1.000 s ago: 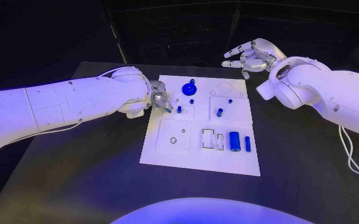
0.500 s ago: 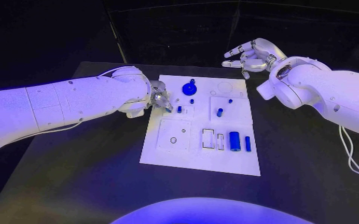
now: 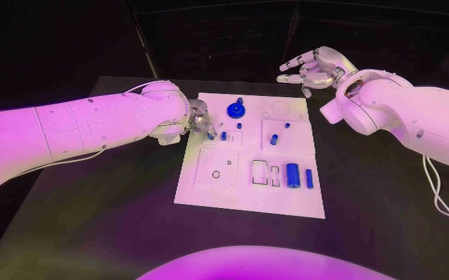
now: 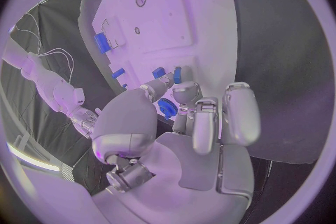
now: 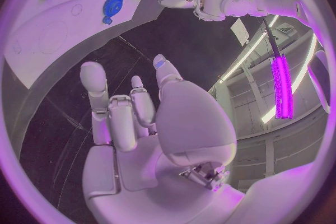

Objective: Assemble the parts on the task board

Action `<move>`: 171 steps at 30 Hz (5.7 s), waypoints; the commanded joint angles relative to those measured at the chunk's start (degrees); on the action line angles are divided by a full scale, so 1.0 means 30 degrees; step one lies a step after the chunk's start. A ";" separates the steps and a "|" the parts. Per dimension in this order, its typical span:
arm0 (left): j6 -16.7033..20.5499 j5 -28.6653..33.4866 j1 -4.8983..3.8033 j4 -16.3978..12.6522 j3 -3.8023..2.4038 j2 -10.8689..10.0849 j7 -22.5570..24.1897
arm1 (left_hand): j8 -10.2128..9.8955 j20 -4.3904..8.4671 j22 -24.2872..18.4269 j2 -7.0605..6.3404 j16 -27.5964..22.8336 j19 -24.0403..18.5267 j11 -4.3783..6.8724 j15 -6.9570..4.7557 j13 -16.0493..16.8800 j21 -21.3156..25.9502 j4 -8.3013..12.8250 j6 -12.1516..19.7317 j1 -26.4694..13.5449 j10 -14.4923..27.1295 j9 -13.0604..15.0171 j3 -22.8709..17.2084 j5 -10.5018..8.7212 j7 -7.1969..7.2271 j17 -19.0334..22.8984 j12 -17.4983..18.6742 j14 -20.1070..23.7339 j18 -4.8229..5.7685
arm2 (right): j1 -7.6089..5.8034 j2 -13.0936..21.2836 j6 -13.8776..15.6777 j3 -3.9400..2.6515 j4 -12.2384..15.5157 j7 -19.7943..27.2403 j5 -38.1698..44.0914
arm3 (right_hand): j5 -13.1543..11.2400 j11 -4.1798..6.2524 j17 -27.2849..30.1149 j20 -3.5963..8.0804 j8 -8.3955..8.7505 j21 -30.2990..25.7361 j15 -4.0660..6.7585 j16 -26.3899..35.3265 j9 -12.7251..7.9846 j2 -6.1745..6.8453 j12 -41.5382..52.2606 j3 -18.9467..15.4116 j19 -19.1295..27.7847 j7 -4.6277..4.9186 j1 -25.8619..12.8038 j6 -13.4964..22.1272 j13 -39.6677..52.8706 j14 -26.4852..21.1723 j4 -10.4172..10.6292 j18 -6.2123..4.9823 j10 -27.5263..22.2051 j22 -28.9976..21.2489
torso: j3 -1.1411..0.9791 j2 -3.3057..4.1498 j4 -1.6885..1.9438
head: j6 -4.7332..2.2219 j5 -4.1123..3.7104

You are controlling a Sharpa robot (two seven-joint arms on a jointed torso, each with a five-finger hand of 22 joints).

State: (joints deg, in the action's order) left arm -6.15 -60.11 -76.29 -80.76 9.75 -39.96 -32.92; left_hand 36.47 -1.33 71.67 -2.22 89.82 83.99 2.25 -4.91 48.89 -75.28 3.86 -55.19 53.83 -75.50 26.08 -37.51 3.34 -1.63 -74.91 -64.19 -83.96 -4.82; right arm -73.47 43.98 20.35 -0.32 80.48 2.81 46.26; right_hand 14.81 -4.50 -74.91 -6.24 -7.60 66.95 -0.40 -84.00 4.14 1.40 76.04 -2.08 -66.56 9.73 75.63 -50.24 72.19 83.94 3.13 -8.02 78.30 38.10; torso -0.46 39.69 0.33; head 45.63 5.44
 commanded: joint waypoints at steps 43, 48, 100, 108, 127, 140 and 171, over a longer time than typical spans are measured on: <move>0.2159 0.0782 -0.0166 -0.0460 -0.0058 -0.0926 0.0691 | -0.0735 0.0190 -0.0358 -0.0649 0.0059 0.0074 -0.0025 -0.0176 -0.0986 0.0371 -0.3431 -0.0609 -0.1039 0.0240 -0.1000 0.8748 -0.0053 -0.0082 -0.5031 0.0526 -0.2015 0.0154 | -0.0028 -0.0003 -0.0013 -0.0015 -0.0021 0.0193 0.0029 | -0.0004 0.0016 -0.0114 0.0076 -0.0086 -0.0128 0.0154 0.0089 -0.0021 -0.0233 0.0023 -0.0242 -0.0076 -0.0061 -0.0067 0.0063 -0.0023 0.1025 0.0028 -0.0285 -0.0004 -0.0047 | 0.0007 -0.0016 0.0020 | -0.0085 -0.0178; 0.3439 0.2168 -0.0269 -0.0508 -0.0078 -0.1181 0.2055 | -0.1003 0.0036 -0.1298 -0.0505 0.0057 -0.0249 -0.0295 -0.0041 -0.2273 0.1262 -0.3921 0.0220 -0.0347 0.1141 -0.1213 0.9928 -0.0057 -0.0369 -0.5028 0.1376 -0.2014 -0.0020 | -0.0027 -0.0015 -0.0013 -0.0013 -0.0059 0.0197 0.0029 | -0.0004 0.0016 -0.0114 0.0076 -0.0086 -0.0128 0.0154 0.0089 -0.0021 -0.0233 0.0023 -0.0242 -0.0076 -0.0061 -0.0067 0.0063 -0.0023 0.1025 0.0028 -0.0285 -0.0004 -0.0047 | 0.0001 -0.0016 0.0015 | -0.0117 -0.0199; 0.4498 -0.6263 0.0620 0.4552 0.0274 0.3657 1.1050 | -0.7330 -0.1155 -0.6860 -0.1211 -0.2937 -0.0655 -0.2156 0.1387 -1.4728 0.7055 -0.0212 -0.0226 0.8099 0.6686 -0.7075 0.7132 -0.0017 -0.1822 0.1798 1.3207 -0.0624 -0.1009 | -0.0030 -0.0121 -0.0034 -0.0015 0.0073 0.0196 0.0029 | 0.0000 0.0015 -0.0131 0.0077 -0.0087 -0.0126 0.0153 0.0083 -0.0024 -0.0241 0.0035 -0.0263 -0.0083 -0.0057 -0.0074 0.0081 -0.0010 0.1029 0.0039 -0.0283 0.0005 -0.0040 | 0.0010 -0.0002 0.0008 | -0.0456 -0.0658; 0.4231 -0.6284 0.0676 0.5022 0.0270 0.4060 1.1005 | -0.7488 -0.1119 -0.6522 -0.1143 -0.2982 -0.0514 -0.2113 0.1345 -1.4994 0.6763 -0.0162 -0.0561 0.8053 0.6216 -0.7166 0.6761 -0.0010 -0.1798 0.1936 1.3523 -0.0658 -0.0945 | -0.0030 -0.0135 -0.0034 -0.0015 0.0091 0.0196 0.0029 | 0.0000 0.0015 -0.0131 0.0077 -0.0087 -0.0126 0.0153 0.0083 -0.0024 -0.0241 0.0035 -0.0263 -0.0083 -0.0057 -0.0074 0.0081 -0.0010 0.1029 0.0039 -0.0283 0.0005 -0.0040 | 0.0004 0.0001 0.0012 | -0.0439 -0.0688; 0.3300 -0.6495 0.0828 0.5548 0.0265 0.4531 1.0617 | -0.7615 -0.1063 -0.6186 -0.1085 -0.2989 -0.0415 -0.2035 0.1281 -1.5076 0.6489 -0.0038 -0.0973 0.8044 0.5675 -0.7225 0.6253 -0.0014 -0.1769 0.2027 1.3867 -0.0687 -0.0890 | -0.0030 -0.0163 -0.0048 -0.0015 0.0112 0.0202 0.0029 | 0.0020 0.0017 -0.0177 0.0078 -0.0102 -0.0109 0.0154 0.0065 -0.0025 -0.0271 0.0066 -0.0284 -0.0110 -0.0059 -0.0057 0.0088 0.0024 0.1040 0.0044 -0.0274 0.0031 0.0002 | 0.0008 -0.0021 0.0030 | -0.0354 -0.0716; 0.3033 -0.6506 0.0863 0.5705 0.0263 0.4581 1.0337 | -0.7831 -0.0959 -0.5843 -0.0765 -0.2914 -0.0359 -0.1922 0.1178 -1.5066 0.6256 0.0249 -0.1535 0.8115 0.4865 -0.7288 0.4952 -0.0004 -0.1773 0.2024 1.4391 -0.0728 -0.0838 | -0.0030 -0.0191 -0.0061 -0.0015 0.0090 0.0214 0.0029 | 0.0025 0.0018 -0.0175 0.0079 -0.0109 -0.0111 0.0155 0.0066 -0.0025 -0.0282 0.0073 -0.0290 -0.0112 -0.0061 -0.0051 0.0087 0.0030 0.1040 0.0046 -0.0275 0.0036 -0.0001 | 0.0012 -0.0015 0.0024 | -0.0335 -0.0740; 0.5397 -0.6143 0.0802 0.3493 -0.0269 0.2537 1.0881 | -0.7924 -0.0870 -0.5098 -0.0749 -0.2835 -0.0249 -0.1812 0.1093 -1.5018 0.5660 0.0794 -0.2413 0.7978 0.3727 -0.7238 0.3467 -0.0017 -0.1793 0.2057 1.4914 -0.0740 -0.0726 | -0.0026 -0.0225 -0.0051 -0.0015 -0.0035 0.0281 0.0029 | 0.0036 0.0020 -0.0196 0.0080 -0.0125 -0.0111 0.0156 0.0058 -0.0024 -0.0319 0.0086 -0.0301 -0.0119 -0.0063 -0.0047 0.0084 0.0041 0.1045 0.0059 -0.0274 0.0047 0.0000 | 0.0006 -0.0026 0.0052 | -0.0547 -0.0622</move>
State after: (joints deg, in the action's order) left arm 8.37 -79.03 -73.80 -69.84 8.99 -32.07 -0.66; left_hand 12.66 -3.99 56.33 -4.30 81.00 82.97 -3.27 -1.23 3.81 -57.97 6.26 -62.16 78.32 -63.98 4.31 -26.83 3.32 -6.94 -68.83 -19.72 -83.95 -7.96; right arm -73.46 43.33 20.35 -0.32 80.35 2.99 46.27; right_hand 14.81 -4.50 -74.91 -6.24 -7.60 66.95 -0.40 -84.00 4.14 0.96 76.04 -2.61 -66.56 9.73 75.63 -50.24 72.25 83.94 3.35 -8.01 78.30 38.04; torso -0.41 39.57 0.53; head 44.02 3.55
